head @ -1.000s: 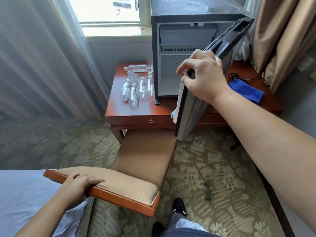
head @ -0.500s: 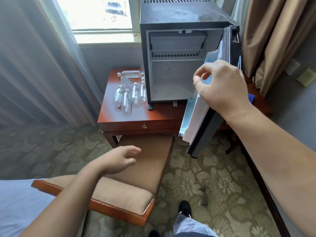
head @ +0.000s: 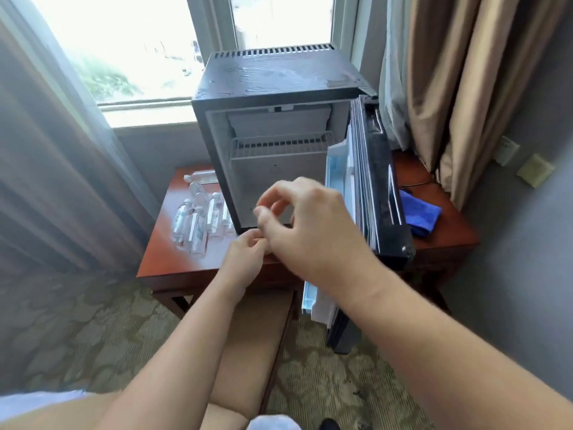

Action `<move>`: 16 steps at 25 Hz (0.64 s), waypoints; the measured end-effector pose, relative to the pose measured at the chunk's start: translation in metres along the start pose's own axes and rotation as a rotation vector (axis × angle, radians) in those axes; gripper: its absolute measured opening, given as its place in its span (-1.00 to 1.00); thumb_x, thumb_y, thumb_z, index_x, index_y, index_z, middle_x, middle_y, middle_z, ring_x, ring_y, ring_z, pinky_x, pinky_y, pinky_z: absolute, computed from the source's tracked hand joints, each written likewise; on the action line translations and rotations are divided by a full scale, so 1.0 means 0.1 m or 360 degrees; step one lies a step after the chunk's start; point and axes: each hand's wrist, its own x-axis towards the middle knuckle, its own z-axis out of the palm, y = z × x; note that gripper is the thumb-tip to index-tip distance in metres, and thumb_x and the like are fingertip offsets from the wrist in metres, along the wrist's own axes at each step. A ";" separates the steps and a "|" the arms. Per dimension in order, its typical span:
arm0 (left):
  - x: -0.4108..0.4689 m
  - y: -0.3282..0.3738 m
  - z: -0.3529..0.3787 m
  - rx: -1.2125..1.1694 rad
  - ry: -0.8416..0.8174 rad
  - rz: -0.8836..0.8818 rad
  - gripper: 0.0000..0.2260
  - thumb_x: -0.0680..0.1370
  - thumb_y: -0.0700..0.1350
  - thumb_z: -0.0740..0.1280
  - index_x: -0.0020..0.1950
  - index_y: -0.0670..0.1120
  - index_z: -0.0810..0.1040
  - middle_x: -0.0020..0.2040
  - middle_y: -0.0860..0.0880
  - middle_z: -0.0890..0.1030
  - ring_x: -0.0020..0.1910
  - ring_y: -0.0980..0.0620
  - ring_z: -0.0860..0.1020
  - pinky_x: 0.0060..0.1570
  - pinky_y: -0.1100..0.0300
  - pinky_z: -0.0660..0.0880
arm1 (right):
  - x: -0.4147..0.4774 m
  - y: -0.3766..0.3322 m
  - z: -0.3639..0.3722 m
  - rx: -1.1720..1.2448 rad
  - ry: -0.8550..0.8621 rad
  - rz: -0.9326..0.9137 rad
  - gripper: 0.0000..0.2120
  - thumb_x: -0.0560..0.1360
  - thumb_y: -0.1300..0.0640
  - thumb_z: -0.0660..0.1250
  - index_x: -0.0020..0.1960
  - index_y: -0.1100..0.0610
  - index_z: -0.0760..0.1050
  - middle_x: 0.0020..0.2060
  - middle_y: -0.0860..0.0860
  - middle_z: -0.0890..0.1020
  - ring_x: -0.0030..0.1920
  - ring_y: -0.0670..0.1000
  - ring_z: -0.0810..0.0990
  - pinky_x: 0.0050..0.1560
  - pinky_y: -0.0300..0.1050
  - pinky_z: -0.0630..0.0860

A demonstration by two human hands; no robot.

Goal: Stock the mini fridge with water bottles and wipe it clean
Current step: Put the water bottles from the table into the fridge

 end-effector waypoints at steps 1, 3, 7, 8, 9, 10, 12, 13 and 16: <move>0.03 0.04 0.04 -0.0025 0.0051 -0.0007 -0.88 0.65 -0.20 0.28 0.06 -0.04 0.59 -0.15 0.12 0.65 -0.18 0.19 0.61 -0.17 0.24 0.57 | -0.01 0.00 0.09 0.0067 -0.0033 0.0010 -0.88 0.53 -0.04 0.36 -0.02 -0.04 0.63 -0.14 -0.08 0.58 -0.11 -0.03 0.58 0.01 0.02 0.57; 0.08 0.05 0.03 0.0002 0.0044 -0.0063 -0.82 0.68 -0.28 0.22 0.21 -0.09 0.52 -0.08 0.09 0.56 -0.19 0.21 0.56 -0.27 0.33 0.53 | -0.03 0.03 0.21 0.0102 -0.0166 0.0051 -0.85 0.54 -0.06 0.35 0.04 -0.04 0.62 -0.10 -0.08 0.56 -0.06 -0.03 0.58 0.05 0.02 0.57; 0.44 0.06 -0.03 -0.0029 0.0087 -0.0205 -0.84 0.63 -0.26 0.29 0.16 -0.12 0.60 -0.09 0.00 0.65 -0.15 0.12 0.64 -0.31 0.30 0.56 | -0.05 0.29 0.15 -0.0096 -0.0289 0.0157 -0.80 0.57 -0.17 0.30 0.09 -0.11 0.57 -0.06 -0.13 0.52 -0.02 -0.08 0.56 0.07 -0.06 0.53; 0.54 0.03 -0.03 -0.0086 0.0116 -0.0249 -0.84 0.62 -0.24 0.30 0.13 -0.06 0.62 -0.03 -0.05 0.68 -0.06 0.06 0.66 -0.19 0.20 0.61 | -0.09 0.36 0.11 -0.0134 -0.0276 0.0171 -0.80 0.56 -0.19 0.29 0.08 -0.12 0.56 -0.07 -0.15 0.52 -0.04 -0.12 0.55 0.01 -0.11 0.52; 0.63 0.00 -0.01 -0.0135 0.0135 -0.0276 -0.84 0.61 -0.23 0.32 0.10 -0.01 0.62 0.01 -0.08 0.70 0.02 -0.01 0.66 -0.01 0.09 0.62 | -0.13 0.42 0.07 -0.0131 -0.0256 0.0195 -0.80 0.55 -0.21 0.29 0.06 -0.14 0.56 -0.08 -0.17 0.51 -0.07 -0.15 0.53 -0.05 -0.17 0.50; 0.71 -0.04 0.01 -0.0122 0.0134 -0.0287 -0.84 0.60 -0.22 0.34 0.07 0.02 0.62 0.03 -0.08 0.70 0.04 -0.03 0.66 0.10 0.03 0.57 | -0.15 0.44 0.05 -0.0088 -0.0237 0.0224 -0.80 0.54 -0.22 0.30 0.04 -0.15 0.55 -0.10 -0.19 0.51 -0.10 -0.18 0.51 -0.11 -0.23 0.47; 0.90 -0.17 0.00 -0.0068 0.0111 -0.0319 -0.85 0.60 -0.20 0.36 0.05 0.05 0.62 0.02 -0.06 0.71 0.01 -0.01 0.65 0.16 0.00 0.56 | -0.08 0.46 0.14 0.0041 -0.0235 0.0273 -0.82 0.52 -0.21 0.32 0.03 -0.15 0.56 -0.10 -0.21 0.51 -0.12 -0.20 0.50 -0.14 -0.31 0.46; 1.00 -0.23 -0.04 -0.0038 0.0111 -0.0342 -0.86 0.60 -0.19 0.35 0.06 0.04 0.62 0.01 -0.05 0.71 0.01 -0.02 0.66 0.16 -0.02 0.57 | 0.01 0.46 0.25 0.0067 -0.0246 0.0290 -0.82 0.52 -0.20 0.32 0.04 -0.15 0.56 -0.10 -0.21 0.52 -0.10 -0.19 0.51 -0.14 -0.31 0.48; 1.36 -0.47 -0.29 0.0064 0.0127 -0.0384 -0.83 0.61 -0.17 0.32 0.16 -0.01 0.63 0.07 -0.08 0.70 0.07 -0.07 0.65 0.16 -0.02 0.57 | 0.42 0.53 0.78 0.0040 -0.0276 0.0396 -0.83 0.53 -0.16 0.32 0.06 -0.13 0.55 -0.08 -0.16 0.53 -0.09 -0.12 0.55 -0.07 -0.13 0.57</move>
